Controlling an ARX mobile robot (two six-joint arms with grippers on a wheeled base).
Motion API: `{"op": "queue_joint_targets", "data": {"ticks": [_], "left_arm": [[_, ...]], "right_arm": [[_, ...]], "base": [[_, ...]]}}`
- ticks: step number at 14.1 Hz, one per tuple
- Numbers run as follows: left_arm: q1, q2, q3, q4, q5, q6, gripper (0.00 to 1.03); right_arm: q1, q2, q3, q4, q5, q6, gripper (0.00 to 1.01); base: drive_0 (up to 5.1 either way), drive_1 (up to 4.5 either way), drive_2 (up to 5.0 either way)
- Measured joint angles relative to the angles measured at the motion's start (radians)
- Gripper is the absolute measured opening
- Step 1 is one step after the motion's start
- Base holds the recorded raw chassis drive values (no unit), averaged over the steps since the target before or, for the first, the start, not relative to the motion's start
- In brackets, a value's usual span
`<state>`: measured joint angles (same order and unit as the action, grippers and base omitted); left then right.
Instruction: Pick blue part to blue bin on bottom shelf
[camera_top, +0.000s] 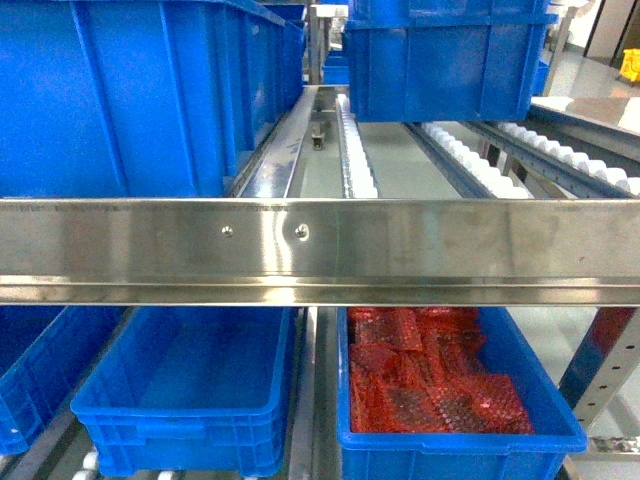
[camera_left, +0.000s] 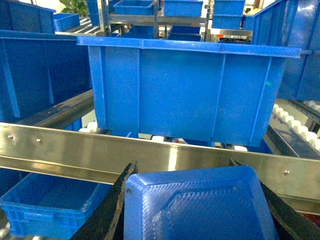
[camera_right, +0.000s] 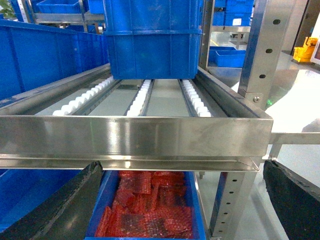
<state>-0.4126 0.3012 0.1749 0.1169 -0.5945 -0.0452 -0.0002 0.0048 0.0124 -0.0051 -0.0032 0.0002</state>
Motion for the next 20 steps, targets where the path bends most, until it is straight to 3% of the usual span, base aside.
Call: {"op": "queue_joint_targets", "data": {"ticks": [20], "left_arm": [[0.000,0.000,0.000,0.000,0.000,0.000,0.43]], "right_arm": [[0.000,0.000,0.000,0.000,0.003,0.002,0.98]], "base": [[0.0,0.00,0.0]]}}
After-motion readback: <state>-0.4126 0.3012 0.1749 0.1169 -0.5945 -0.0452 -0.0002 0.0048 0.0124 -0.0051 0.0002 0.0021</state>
